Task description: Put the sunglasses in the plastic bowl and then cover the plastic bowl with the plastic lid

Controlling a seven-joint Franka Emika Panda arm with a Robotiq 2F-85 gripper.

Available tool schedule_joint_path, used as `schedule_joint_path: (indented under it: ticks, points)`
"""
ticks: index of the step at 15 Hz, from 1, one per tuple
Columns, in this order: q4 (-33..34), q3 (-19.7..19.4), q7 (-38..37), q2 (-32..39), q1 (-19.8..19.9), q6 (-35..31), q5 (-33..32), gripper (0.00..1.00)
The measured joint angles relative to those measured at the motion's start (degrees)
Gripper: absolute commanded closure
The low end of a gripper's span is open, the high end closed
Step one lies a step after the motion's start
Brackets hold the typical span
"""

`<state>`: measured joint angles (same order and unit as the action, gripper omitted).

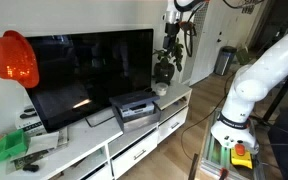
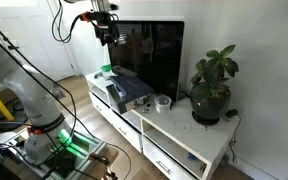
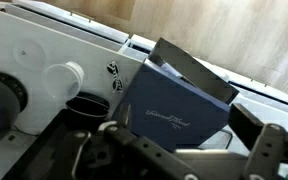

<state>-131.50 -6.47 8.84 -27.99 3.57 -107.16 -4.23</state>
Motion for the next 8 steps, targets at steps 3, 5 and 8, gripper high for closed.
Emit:
schedule_joint_path:
  ticks: [3,5,8]
  points:
    - [0.0,0.0,0.0,0.0,0.0,0.0,0.0,0.00]
    - [0.0,0.0,0.0,0.0,0.0,0.0,0.0,0.00]
    - [-0.3,-0.1,-0.7,0.4,0.3,0.0,0.0,0.00]
